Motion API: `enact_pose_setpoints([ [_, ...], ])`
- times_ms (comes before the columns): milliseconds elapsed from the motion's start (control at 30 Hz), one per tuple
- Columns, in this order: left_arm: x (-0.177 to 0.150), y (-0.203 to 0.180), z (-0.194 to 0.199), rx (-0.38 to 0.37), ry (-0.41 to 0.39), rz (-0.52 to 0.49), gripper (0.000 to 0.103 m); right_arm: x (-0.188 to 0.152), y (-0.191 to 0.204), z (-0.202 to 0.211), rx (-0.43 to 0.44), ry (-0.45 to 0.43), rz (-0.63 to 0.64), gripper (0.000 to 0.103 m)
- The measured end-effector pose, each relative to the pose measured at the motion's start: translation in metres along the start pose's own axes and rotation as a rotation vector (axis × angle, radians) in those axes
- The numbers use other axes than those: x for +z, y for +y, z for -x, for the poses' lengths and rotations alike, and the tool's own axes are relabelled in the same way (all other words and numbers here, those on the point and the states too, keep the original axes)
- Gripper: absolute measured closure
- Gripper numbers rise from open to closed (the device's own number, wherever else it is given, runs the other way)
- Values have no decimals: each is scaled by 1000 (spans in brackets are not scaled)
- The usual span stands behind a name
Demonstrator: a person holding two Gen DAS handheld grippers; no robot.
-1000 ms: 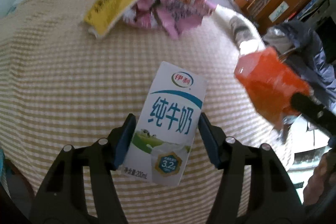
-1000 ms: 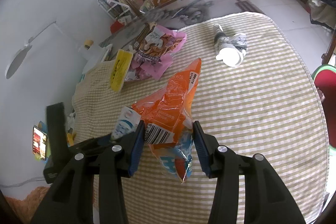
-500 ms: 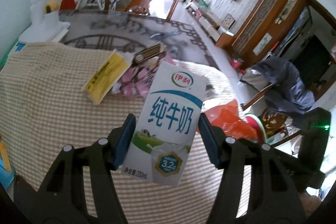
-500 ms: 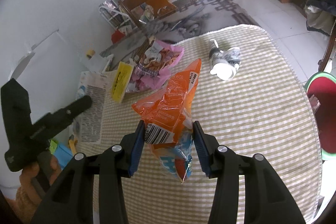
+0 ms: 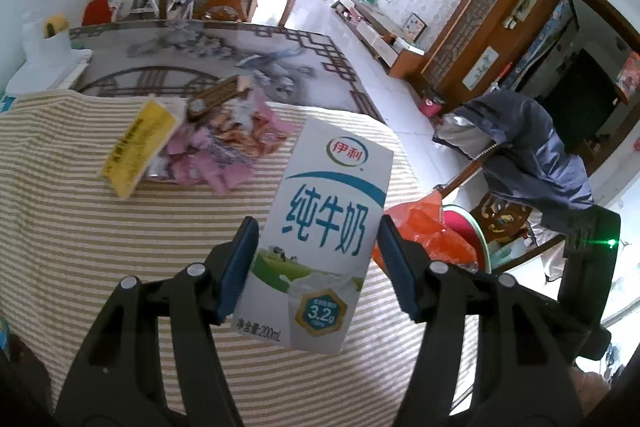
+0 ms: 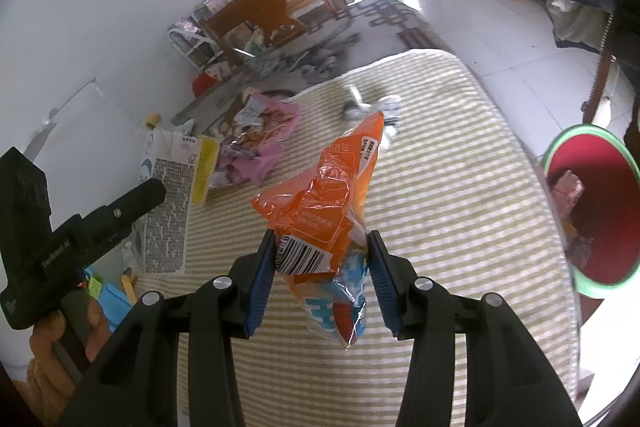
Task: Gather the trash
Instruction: 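Carry the milk carton and orange bag over the red bin and open both tools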
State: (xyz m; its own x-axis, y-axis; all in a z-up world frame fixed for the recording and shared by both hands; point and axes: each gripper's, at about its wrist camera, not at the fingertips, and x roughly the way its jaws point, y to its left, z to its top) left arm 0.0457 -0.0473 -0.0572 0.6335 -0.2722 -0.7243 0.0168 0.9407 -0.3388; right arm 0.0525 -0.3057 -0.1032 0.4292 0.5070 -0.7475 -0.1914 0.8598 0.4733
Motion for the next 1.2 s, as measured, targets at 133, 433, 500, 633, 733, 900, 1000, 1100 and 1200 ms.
enact_pose_setpoints([
  [133,2,-28,-14,-15,7,-29,44,5,-27,11,-12,-6,-27,58],
  [433,0,-97,-51,-48,32,-64,44,22,-91,43,-44,-27,-61,58],
  [500,0,-112,-61,-55,41,-67,44,25,-107,51,-50,-30,-71,58],
  [633,-4,-140,-79,-67,62,-78,44,28,-134,63,-59,-37,-87,58],
  [733,-6,-159,-91,-74,82,-93,44,30,-155,73,-62,-43,-107,58],
  [900,-12,-187,-114,-76,125,-109,44,30,-185,86,-67,-50,-148,58],
  [1000,-14,-198,-128,-76,153,-116,44,30,-200,93,-76,-60,-174,58],
  [1100,-17,-214,-145,-83,189,-130,44,29,-220,102,-90,-69,-209,58],
  [1200,-21,-230,-159,-95,219,-150,44,27,-242,110,-97,-77,-266,58],
])
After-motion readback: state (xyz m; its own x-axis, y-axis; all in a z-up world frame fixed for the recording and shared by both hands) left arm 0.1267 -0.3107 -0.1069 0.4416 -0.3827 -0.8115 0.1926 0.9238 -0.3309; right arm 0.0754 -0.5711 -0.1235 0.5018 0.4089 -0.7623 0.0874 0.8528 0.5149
